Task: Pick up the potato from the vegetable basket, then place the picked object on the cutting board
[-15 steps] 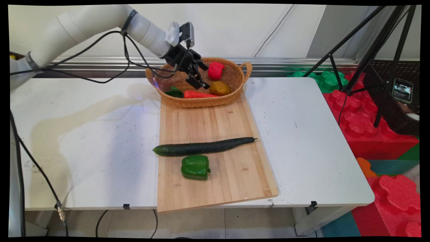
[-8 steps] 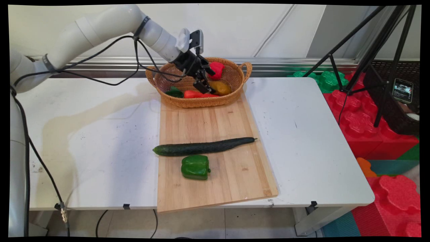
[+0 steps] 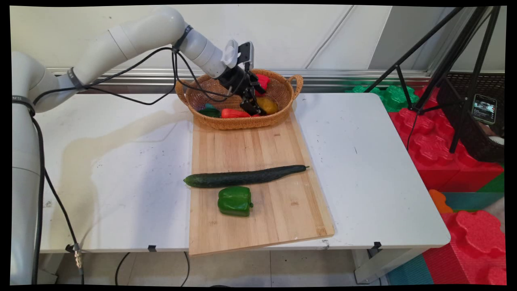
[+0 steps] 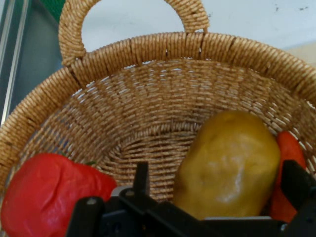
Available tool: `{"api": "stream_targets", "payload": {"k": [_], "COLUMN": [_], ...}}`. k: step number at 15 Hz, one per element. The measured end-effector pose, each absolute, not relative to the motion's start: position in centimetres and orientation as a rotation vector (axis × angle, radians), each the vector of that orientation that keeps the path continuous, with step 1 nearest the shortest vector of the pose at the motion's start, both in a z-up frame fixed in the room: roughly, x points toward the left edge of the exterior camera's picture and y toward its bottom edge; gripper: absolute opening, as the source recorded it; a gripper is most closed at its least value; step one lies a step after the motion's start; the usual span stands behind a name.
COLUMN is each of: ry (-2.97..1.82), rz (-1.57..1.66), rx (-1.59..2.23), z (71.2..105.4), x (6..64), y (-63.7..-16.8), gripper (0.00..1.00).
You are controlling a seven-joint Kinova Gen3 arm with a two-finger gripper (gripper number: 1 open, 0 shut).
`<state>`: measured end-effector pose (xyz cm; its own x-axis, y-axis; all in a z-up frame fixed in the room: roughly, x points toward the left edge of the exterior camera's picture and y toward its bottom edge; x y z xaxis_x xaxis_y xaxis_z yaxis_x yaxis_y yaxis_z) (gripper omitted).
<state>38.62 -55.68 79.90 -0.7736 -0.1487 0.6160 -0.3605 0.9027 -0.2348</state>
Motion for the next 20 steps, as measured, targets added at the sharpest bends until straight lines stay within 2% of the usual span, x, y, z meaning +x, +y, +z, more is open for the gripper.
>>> {"api": "stream_targets", "payload": {"k": [2, 3, 11, 20], "ry": [-2.45, -2.451, -2.432, -2.356], "rz": [0.459, 0.46, 0.472, 0.503], "rx": [0.36, 0.358, 0.356, 0.404], "z": [79.7, 79.7, 80.2, 83.9], "x": [38.5, 38.4, 38.9, 42.6], "y": [-56.0, -56.1, -56.2, -52.7], "gripper": [1.0, 0.0, 0.0, 0.0]}}
